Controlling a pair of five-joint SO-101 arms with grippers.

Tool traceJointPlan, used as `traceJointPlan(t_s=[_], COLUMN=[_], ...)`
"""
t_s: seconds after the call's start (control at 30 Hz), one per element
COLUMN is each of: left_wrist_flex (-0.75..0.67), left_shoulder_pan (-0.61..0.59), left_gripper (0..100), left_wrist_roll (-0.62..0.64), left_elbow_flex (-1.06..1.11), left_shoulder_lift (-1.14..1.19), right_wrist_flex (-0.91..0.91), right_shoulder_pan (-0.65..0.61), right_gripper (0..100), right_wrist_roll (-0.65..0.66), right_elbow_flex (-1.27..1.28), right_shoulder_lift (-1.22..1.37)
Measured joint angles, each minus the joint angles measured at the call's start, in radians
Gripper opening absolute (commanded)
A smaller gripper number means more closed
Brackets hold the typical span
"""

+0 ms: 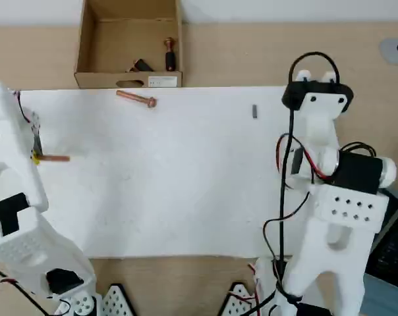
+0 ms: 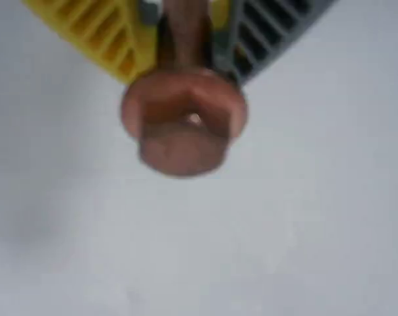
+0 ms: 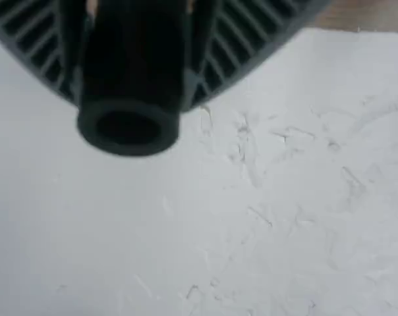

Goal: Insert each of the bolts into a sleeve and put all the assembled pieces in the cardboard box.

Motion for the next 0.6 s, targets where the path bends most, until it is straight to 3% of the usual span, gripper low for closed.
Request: traceJointPlan(t_s=[0.33, 0.6], left_wrist_flex=[0.08, 0.083], left_shoulder_pan=[0.18, 0.305], left_gripper=[0, 0], left_wrist_roll=[-0.175, -0.327], left_elbow_flex=[-0.126, 0.114], left_shoulder_lift=[-0.276, -0.594], right_wrist_flex=[0.0, 0.0], right_shoulder_pan=[0.0, -0.003], right_gripper=[0.9, 0.9], right_wrist_roll=[0.0, 0.075], right_elbow_flex=[-0.002, -0.002], right_shoulder_lift=[-0.002, -0.161])
